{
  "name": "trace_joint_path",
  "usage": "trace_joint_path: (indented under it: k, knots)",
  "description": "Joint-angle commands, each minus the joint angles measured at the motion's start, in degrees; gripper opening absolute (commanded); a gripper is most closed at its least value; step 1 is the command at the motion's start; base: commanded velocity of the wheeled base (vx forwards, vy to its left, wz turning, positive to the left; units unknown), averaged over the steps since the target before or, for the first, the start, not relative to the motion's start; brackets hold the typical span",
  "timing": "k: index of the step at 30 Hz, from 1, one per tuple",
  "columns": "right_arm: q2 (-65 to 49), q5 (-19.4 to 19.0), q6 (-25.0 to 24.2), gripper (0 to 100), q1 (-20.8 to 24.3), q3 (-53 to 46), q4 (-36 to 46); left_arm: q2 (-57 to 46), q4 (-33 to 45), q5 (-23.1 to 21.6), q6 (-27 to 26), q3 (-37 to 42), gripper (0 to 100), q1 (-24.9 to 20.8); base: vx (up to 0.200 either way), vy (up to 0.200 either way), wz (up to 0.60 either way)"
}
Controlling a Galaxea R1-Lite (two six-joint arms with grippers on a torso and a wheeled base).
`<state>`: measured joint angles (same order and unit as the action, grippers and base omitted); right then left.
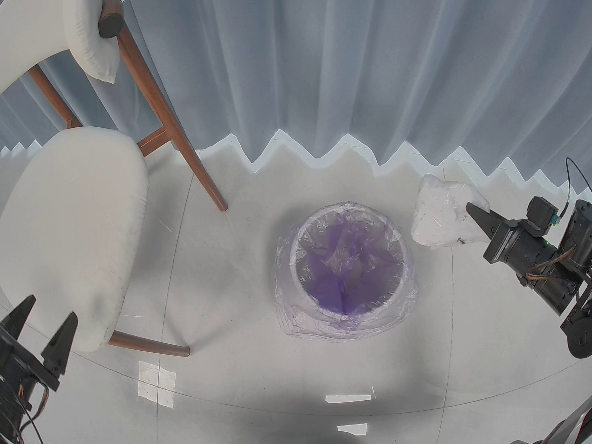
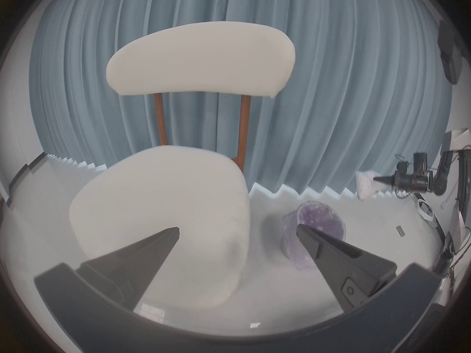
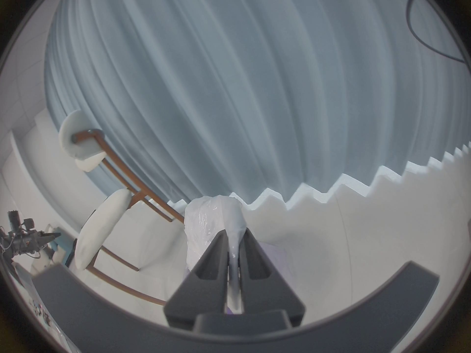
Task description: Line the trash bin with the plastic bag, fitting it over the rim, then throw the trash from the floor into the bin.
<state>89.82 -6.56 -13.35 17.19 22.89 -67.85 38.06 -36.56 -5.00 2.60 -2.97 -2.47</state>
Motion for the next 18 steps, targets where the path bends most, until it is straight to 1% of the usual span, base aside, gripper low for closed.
trace_joint_path:
  k: [1,2,3,4,5,6,9,13,15,16,17,18]
  knots:
    - [4.13,-3.46,4.56,0,3.99,2.77,-0.97,-19.95,17.14,-0.01,-0.75,2.97,100,0.72,0.0,0.0,0.0]
    - [4.4,-3.46,4.74,0,4.26,3.03,-0.97,-21.18,18.63,-0.01,-0.75,2.97,100,0.72,0.0,0.0,0.0]
    - [5.72,-3.46,5.61,0,5.66,4.62,-0.97,-30.68,27.86,-0.01,-1.1,2.97,100,0.54,0.0,0.0,0.0]
    - [6.16,-3.46,5.97,0,6.28,5.32,-0.88,-34.63,32.25,0.08,-1.45,2.97,100,0.63,0.0,0.0,0.0]
    - [6.16,-3.46,5.97,0,6.28,5.32,-0.88,-34.63,32.25,0.08,-1.45,2.97,100,0.63,0.0,0.0,0.0]
    - [7.74,-3.37,6.76,0,7.51,6.81,-0.97,-38.06,37.0,0.6,-1.89,2.01,100,2.65,0.0,0.0,0.0]
    - [9.14,-3.29,7.9,0,8.65,7.16,-0.97,-38.06,32.78,1.57,-1.89,2.97,100,2.74,0.0,0.0,0.0]
    - [10.29,-3.29,8.16,0,8.91,6.73,-1.05,-38.06,33.48,1.75,-2.07,2.97,100,2.74,0.0,0.0,0.0]
    - [11.78,-3.29,8.51,0,8.91,8.22,-1.05,-38.06,33.66,3.42,-2.42,2.97,100,2.74,0.0,0.0,0.0]
    - [12.48,-3.29,8.95,0,8.91,9.1,-1.05,-38.06,33.75,5.0,-2.51,2.97,100,2.74,0.0,0.0,0.0]
    - [12.48,-3.29,8.95,0,8.91,9.1,-1.05,-38.06,33.75,5.0,-2.51,2.97,100,2.74,0.0,0.0,0.0]
    - [13.36,-3.29,9.13,0,8.91,10.07,-1.05,-38.06,33.75,7.55,-2.42,2.97,100,2.74,0.0,0.0,0.0]
